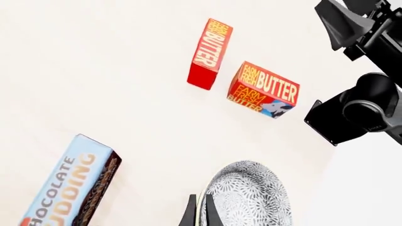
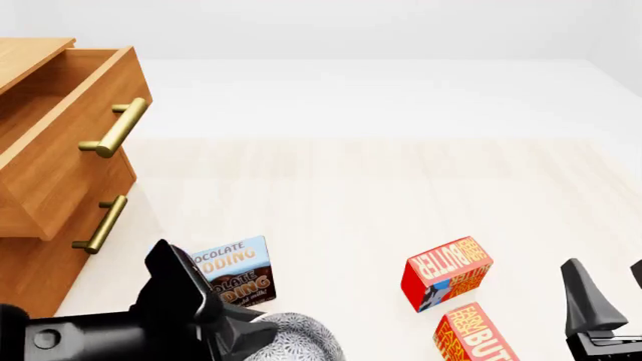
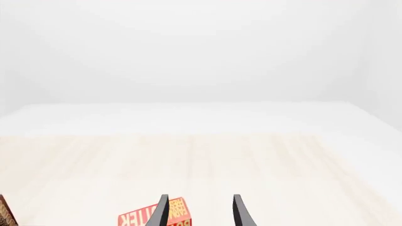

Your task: Put the bowl in the top drawer of the cabinet.

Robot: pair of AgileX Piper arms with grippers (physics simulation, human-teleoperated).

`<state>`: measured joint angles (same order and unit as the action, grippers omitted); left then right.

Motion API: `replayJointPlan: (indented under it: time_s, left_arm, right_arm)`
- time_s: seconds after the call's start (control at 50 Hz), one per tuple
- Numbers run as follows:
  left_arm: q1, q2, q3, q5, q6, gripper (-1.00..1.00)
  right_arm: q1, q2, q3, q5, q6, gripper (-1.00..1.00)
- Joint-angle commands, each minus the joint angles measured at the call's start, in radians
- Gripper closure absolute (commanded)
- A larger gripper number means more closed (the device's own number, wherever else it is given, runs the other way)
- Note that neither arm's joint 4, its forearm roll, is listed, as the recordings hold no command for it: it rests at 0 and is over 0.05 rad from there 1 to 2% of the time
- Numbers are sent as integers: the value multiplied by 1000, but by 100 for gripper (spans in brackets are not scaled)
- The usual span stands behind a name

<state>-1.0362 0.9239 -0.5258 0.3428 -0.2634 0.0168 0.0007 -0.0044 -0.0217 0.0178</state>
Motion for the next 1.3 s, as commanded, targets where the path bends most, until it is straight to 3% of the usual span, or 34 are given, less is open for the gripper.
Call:
replayJointPlan:
  time_s: [0.02,0.44,0.76,1.12,1.3]
  left_arm:
    - [55,-63,-92,124,57,100]
    - [200,-144,-312,334,195,100]
    - [297,-183,-478,463,259,100]
    - [362,-206,-615,556,316,100]
    - [362,-207,-616,557,319,100]
  right_arm:
    - [3,0,0,-1,0,-100]
    - [4,0,0,0,1,-100]
    - [1,0,0,0,-1,-100]
    - [0,0,0,-11,-4,-100]
    - [2,0,0,-13,-6,-100]
